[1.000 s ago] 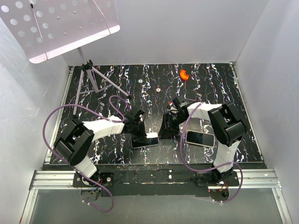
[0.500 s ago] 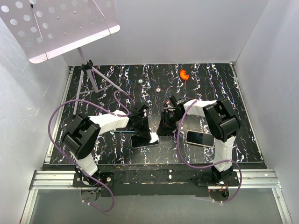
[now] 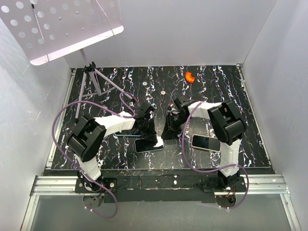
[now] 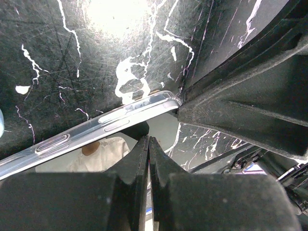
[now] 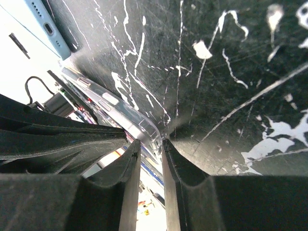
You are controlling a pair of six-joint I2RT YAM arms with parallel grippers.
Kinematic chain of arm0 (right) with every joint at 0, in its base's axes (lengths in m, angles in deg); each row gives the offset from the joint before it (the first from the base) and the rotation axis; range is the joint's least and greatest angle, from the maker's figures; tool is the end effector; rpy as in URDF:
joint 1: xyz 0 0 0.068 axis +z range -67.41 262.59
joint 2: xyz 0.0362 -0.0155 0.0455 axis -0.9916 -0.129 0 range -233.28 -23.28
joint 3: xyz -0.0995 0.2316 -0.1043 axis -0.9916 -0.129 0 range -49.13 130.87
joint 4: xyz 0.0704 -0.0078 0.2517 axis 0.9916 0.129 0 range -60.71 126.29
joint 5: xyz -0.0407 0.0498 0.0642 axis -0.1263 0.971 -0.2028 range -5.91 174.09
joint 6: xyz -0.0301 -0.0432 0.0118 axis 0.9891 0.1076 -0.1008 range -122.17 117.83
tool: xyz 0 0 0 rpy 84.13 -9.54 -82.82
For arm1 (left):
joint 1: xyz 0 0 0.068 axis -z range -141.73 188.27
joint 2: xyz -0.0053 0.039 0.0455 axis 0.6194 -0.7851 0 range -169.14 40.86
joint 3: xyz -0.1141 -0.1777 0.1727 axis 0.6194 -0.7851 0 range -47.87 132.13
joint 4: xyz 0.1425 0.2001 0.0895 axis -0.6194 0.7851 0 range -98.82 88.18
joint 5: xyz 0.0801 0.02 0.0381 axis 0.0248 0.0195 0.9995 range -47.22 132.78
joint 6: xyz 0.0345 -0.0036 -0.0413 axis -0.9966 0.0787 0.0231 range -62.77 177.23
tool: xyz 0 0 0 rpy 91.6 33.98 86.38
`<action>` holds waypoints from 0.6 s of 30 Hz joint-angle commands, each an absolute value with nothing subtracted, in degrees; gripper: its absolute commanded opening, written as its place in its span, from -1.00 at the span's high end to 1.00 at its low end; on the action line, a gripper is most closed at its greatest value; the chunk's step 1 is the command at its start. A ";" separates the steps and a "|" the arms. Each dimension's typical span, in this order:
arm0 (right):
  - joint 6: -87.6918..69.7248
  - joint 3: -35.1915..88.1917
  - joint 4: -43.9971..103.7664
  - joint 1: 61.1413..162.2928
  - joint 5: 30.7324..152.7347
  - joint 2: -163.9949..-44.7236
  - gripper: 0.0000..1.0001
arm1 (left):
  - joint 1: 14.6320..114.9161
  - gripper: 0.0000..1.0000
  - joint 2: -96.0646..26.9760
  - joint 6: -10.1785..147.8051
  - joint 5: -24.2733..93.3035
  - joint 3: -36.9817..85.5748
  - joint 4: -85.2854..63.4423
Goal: Put the phone into the phone case
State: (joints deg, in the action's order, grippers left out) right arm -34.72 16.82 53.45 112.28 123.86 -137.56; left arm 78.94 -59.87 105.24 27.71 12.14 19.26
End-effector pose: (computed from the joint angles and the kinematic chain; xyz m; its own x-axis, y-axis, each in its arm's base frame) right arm 0.3074 0.2014 0.1144 -0.9931 -0.0902 0.0745 -0.0162 0.7366 0.6762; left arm 0.2467 -0.2242 0.1575 -0.9938 -0.0923 -0.0619 -0.0568 0.9006 -0.4310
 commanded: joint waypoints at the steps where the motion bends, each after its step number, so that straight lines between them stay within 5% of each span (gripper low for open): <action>1: -30.56 16.34 55.13 113.00 110.64 -141.31 0.44 | 78.35 1.00 -64.43 103.46 37.06 10.22 22.38; 18: -28.98 18.45 59.08 117.04 102.82 -143.69 0.60 | 78.35 1.00 -68.12 105.57 39.17 10.66 24.93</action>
